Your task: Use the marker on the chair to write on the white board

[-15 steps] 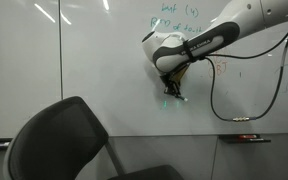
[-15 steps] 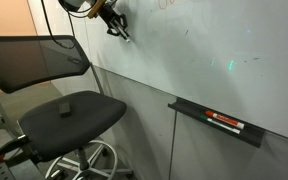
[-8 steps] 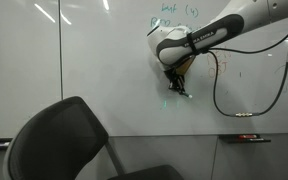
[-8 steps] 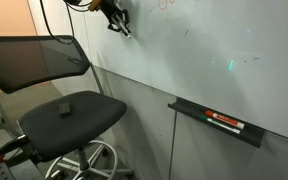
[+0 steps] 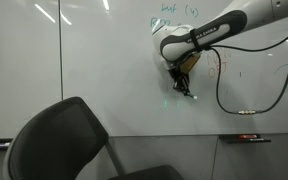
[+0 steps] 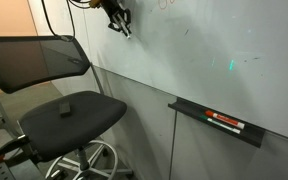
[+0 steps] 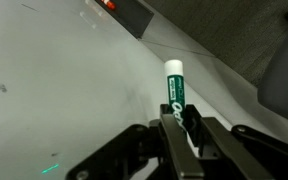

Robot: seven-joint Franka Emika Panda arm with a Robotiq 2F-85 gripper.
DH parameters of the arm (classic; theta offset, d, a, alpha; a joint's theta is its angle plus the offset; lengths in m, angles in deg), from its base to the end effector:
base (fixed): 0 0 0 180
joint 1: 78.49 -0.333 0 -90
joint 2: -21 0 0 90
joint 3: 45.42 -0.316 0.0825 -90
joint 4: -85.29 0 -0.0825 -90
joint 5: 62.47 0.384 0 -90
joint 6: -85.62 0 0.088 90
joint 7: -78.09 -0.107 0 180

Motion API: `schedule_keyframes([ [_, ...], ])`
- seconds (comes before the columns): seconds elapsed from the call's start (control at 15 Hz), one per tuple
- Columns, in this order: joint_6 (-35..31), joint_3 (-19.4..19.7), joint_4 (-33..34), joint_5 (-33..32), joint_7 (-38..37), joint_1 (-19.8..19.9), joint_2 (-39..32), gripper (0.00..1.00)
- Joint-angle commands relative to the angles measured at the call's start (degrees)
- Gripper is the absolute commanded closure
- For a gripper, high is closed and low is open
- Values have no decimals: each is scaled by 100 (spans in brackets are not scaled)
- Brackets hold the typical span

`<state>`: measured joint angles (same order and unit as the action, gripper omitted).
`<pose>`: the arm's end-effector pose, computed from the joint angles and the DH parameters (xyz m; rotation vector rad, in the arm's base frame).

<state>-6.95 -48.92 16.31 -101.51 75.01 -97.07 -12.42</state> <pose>0.6848 0.1958 0.4498 2.4255 0.5121 -0.0279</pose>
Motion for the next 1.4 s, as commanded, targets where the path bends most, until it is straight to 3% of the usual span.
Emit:
schedule_keyframes([
  [0.0, 78, 39, 312, -36, 101, -36, -33, 92],
  [0.47, 114, 74, 677, -81, 121, -98, -128, 92],
  [1.33, 298, 4, 629, 142, 193, -79, -512, 92],
])
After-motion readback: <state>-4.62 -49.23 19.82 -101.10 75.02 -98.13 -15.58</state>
